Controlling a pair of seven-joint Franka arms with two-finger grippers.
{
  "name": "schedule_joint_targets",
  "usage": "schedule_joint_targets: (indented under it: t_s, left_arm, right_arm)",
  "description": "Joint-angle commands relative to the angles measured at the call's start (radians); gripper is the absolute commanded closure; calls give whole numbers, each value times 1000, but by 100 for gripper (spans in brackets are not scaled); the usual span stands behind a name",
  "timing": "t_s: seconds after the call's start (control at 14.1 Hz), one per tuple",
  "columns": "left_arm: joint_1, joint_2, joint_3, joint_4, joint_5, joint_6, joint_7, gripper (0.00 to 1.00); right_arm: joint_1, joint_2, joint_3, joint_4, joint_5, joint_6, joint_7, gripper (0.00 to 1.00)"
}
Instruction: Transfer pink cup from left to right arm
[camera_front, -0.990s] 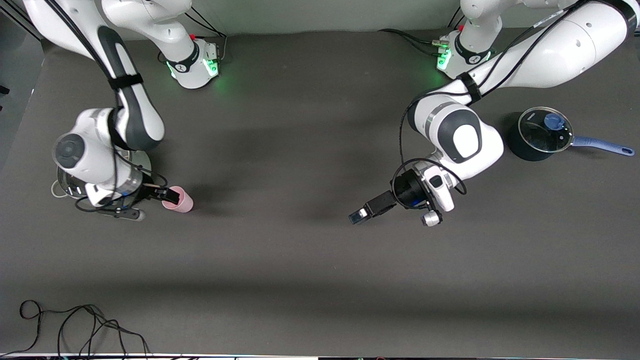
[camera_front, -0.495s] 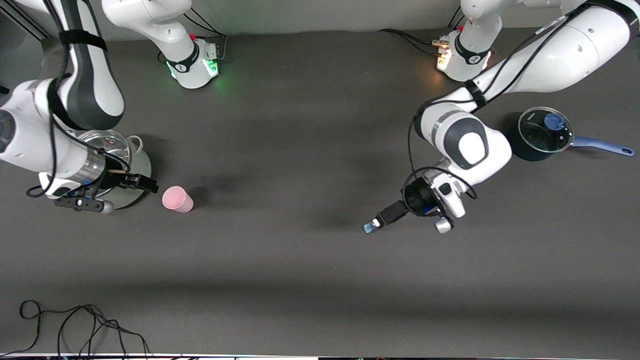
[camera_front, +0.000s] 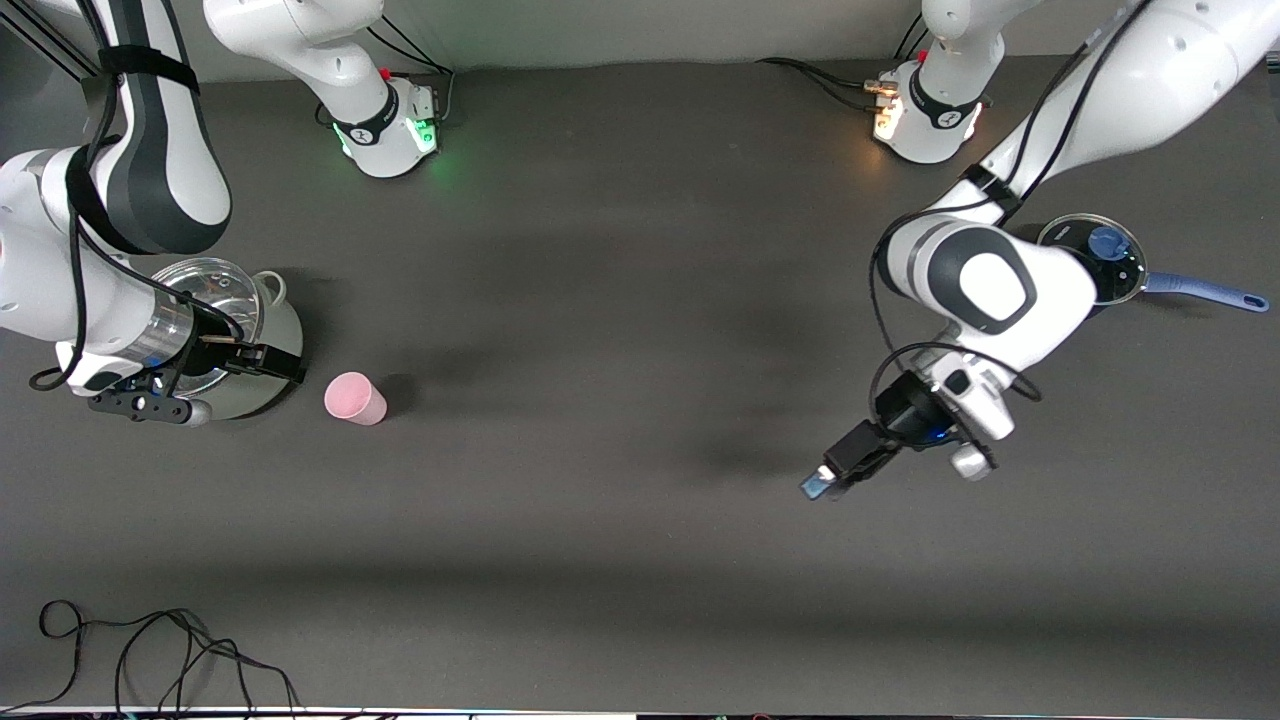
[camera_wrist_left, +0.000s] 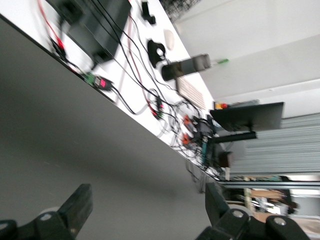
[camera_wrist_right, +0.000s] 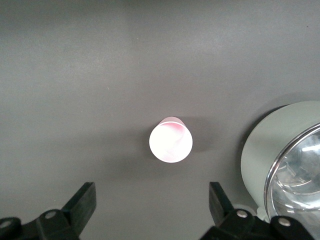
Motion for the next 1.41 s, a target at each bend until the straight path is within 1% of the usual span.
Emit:
schedule_joint_targets:
  t_s: [0.0, 0.07, 0.14, 0.28, 0.42, 0.49, 0.57, 0.71, 0.78, 0.92, 1.06, 1.27, 1.34]
  left_arm:
    - [5, -167, 92, -101, 79, -96, -148, 0]
    - [6, -209, 130, -120, 134, -155, -220, 0]
    - [7, -232, 167, -121, 219, -246, -301, 0]
    - [9, -275, 270, -111, 460, -490, -511, 0]
    - [9, -324, 354, -77, 698, -751, -655, 0]
    - [9, -347, 387, -54, 803, -872, -674, 0]
    - [7, -368, 419, -33, 880, -975, -676, 0]
    - [7, -419, 465, -2, 1027, -1145, -670, 0]
    - [7, -439, 477, 16, 1119, -1221, -671, 0]
    - [9, -445, 482, 76, 1300, -1360, -667, 0]
    - [22, -448, 482, 142, 1365, -1457, -658, 0]
    - [18, -468, 474, 220, 1388, -1575, -665, 0]
    - [19, -484, 473, 222, 1388, -1594, -665, 0]
  right_arm:
    - [3, 1, -6, 19, -8, -24, -18, 0]
    - [3, 1, -6, 19, -8, -24, -18, 0]
    - [3, 1, -6, 19, -8, -24, -16, 0]
    - [3, 1, -6, 19, -8, -24, -18, 0]
    - [3, 1, -6, 19, -8, -24, -18, 0]
    - [2, 1, -6, 19, -8, -24, -16, 0]
    - [2, 1, -6, 31, -8, -26, -15, 0]
    - [3, 3, -6, 104, -10, -113, -14, 0]
    - [2, 1, -7, 146, -15, -157, -14, 0]
    - [2, -11, -6, 233, -62, -269, -16, 0]
    - [2, -46, -6, 295, -65, -338, -14, 0]
    - [0, -91, -6, 338, -74, -410, -18, 0]
    - [-3, -105, -9, 341, -79, -424, -25, 0]
